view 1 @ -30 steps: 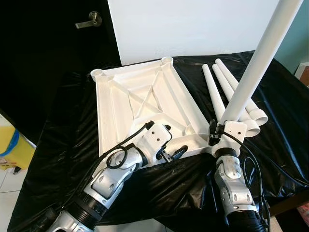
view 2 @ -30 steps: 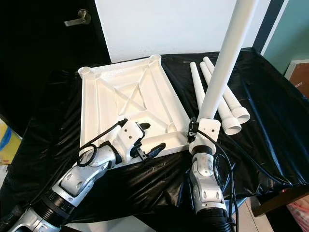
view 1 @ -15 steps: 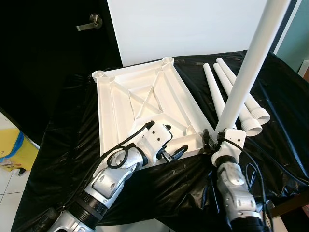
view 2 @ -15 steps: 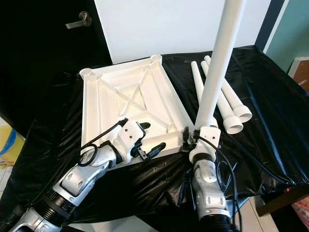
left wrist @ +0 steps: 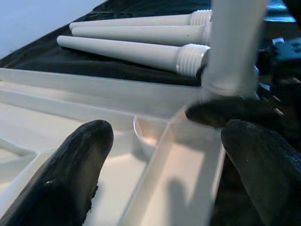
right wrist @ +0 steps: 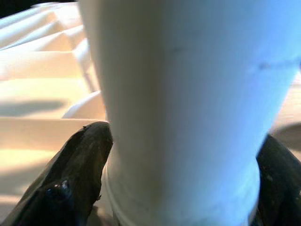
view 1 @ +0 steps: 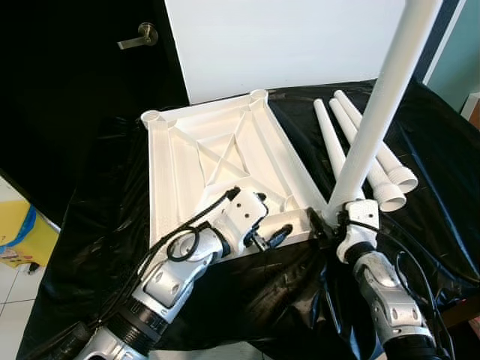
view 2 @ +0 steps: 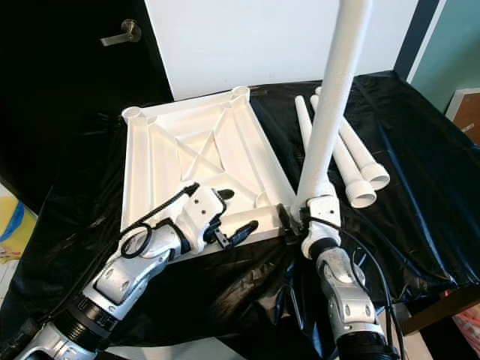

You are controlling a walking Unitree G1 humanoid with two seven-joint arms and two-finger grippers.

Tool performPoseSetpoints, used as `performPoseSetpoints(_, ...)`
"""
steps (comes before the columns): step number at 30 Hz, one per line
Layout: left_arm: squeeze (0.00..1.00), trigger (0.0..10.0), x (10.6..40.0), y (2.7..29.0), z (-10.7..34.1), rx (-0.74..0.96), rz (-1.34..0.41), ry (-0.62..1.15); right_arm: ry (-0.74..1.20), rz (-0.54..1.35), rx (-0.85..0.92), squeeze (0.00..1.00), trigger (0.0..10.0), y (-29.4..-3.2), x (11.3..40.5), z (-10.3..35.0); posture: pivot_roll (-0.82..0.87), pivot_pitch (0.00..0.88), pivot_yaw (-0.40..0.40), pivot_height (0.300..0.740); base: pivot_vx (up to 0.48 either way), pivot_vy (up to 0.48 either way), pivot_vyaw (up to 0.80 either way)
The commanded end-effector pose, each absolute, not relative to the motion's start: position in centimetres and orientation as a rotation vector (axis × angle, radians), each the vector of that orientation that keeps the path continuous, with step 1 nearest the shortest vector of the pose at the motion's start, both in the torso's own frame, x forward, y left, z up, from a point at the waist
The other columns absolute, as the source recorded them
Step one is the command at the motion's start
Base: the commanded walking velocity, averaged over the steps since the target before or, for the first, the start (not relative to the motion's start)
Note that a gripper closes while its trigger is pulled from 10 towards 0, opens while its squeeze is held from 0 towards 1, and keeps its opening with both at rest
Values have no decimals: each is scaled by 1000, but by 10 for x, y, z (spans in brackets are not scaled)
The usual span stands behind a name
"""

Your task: Building children table

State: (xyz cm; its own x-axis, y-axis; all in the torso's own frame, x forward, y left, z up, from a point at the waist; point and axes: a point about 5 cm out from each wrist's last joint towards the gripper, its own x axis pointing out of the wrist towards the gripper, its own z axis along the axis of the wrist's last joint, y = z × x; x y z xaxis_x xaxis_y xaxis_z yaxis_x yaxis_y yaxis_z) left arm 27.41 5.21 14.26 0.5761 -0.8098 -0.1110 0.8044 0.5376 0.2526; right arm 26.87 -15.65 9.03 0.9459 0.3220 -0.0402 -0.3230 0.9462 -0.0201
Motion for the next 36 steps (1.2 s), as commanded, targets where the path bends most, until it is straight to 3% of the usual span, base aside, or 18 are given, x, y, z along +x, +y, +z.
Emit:
performPoseSetpoints(1,0,10000,273,52,145,316,-1036,-20,104,474,-14,0,10000,-136,258,78,-153,17,52,740,0,0,0)
performPoseSetpoints(9,0,10000,268,55,145,321,-1065,-11,88,538,-24,0,10000,-142,248,84,-151,22,48,740,0,0,0)
performPoseSetpoints(16,0,10000,252,59,140,297,-1217,36,10,602,-98,0,10000,-161,260,103,-157,21,56,740,0,0,0)
performPoseSetpoints(32,0,10000,231,61,139,270,-1400,102,-58,757,-172,0,10000,-161,282,126,-151,14,55,740,0,0,0)
performPoseSetpoints(33,0,10000,231,61,139,269,-1402,101,-56,759,-180,0,6471,-161,285,126,-148,11,55,740,0,0,0)
performPoseSetpoints(34,0,10000,231,61,139,269,-1403,101,-53,760,-185,0,0,-162,287,126,-146,10,55,740,0,0,0)
performPoseSetpoints(36,0,10000,231,61,140,269,-1403,100,-50,760,-187,0,0,-163,288,125,-144,9,55,740,0,0,0)
